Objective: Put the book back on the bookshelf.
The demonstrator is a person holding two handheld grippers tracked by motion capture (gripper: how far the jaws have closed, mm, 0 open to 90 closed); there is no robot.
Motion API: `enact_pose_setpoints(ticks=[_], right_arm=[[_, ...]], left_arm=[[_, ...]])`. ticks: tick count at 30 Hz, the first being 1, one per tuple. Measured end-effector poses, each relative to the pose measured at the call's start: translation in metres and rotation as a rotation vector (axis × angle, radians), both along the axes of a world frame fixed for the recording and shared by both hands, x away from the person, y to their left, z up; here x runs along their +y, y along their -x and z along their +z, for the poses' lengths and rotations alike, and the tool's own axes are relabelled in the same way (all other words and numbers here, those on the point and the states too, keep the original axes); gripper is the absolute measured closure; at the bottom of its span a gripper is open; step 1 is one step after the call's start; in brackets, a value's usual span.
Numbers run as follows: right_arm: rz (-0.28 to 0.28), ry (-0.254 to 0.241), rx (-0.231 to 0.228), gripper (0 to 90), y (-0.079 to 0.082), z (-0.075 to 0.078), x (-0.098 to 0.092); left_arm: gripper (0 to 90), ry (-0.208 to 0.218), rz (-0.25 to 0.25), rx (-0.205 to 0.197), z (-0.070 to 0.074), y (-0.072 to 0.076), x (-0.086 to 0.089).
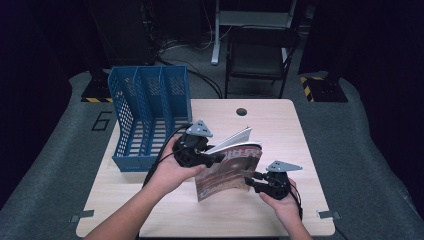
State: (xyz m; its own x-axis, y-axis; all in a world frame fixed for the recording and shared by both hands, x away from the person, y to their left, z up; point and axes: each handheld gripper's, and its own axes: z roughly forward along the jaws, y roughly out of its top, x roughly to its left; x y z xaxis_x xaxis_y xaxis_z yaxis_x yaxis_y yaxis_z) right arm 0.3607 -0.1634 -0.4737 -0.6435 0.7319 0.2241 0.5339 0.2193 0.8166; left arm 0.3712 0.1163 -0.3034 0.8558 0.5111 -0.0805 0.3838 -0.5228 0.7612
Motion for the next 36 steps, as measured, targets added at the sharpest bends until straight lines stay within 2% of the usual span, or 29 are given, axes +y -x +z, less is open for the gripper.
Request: enact_pose_setpoints(ticks=[3, 16, 18, 20, 23, 33, 36], right_arm=[[-0.010, -0.010, -0.004, 64.1, 0.001, 0.001, -0.001], [-0.023, -0.023, -0.023, 68.1, 0.000, 0.003, -0.002], [-0.025, -0.026, -0.026, 68.7, -0.001, 0.004, -0.001], [-0.027, -0.027, -0.026, 69.1, -0.001, 0.004, -0.001], [-0.037, -0.028, -0.023, 69.2, -0.002, 0.004, -0.001], [-0.034, -0.027, -0.024, 69.7, -0.003, 0.004, 0.000], [-0.033, -0.028, -0.026, 69.9, -0.004, 0.004, 0.000]], left_arm=[[65.9, -0.008, 0.003, -0.003, 0.002, 0.000, -0.003], [72.1, -0.057, 0.002, -0.005, 0.008, -0.005, -0.013], [72.6, -0.083, 0.008, 0.005, 0.009, -0.006, -0.014], [73.0, -0.091, 0.011, 0.012, 0.009, -0.006, -0.015], [74.0, -0.146, 0.009, 0.032, 0.011, -0.008, -0.017], [78.6, -0.171, -0.005, 0.065, 0.011, -0.012, -0.019], [78.7, -0.178, -0.004, 0.061, 0.011, -0.014, -0.021]])
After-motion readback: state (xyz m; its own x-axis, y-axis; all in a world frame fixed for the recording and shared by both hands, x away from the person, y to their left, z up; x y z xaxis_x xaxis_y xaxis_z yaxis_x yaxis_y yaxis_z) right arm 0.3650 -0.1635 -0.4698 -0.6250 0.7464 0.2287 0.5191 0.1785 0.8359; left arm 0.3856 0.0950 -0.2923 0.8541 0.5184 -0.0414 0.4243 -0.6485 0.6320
